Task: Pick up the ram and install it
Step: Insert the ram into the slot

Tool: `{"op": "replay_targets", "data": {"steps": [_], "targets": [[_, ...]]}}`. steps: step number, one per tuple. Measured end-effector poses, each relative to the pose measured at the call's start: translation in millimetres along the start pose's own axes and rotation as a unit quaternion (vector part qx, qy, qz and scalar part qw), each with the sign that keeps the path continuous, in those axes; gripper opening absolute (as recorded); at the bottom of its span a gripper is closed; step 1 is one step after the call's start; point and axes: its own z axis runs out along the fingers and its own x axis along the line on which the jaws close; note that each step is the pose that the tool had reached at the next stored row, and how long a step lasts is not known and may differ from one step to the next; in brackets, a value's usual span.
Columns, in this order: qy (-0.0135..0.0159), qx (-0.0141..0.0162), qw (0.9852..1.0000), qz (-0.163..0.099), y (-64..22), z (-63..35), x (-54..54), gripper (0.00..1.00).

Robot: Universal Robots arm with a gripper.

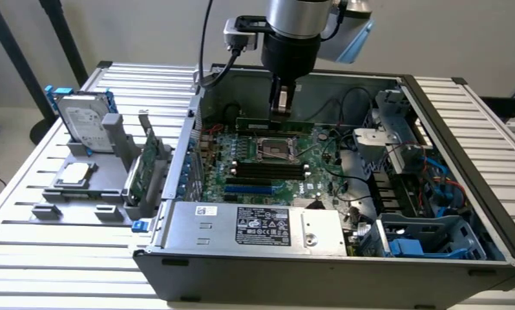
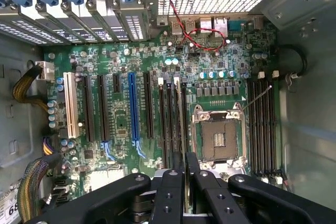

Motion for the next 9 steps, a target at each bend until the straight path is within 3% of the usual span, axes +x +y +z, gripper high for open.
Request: {"op": "replay_targets", "data": {"steps": [9], "targets": [[-0.0001,0.0,1.0,0.0,0.0,0.5,0.0,0.14]]}}
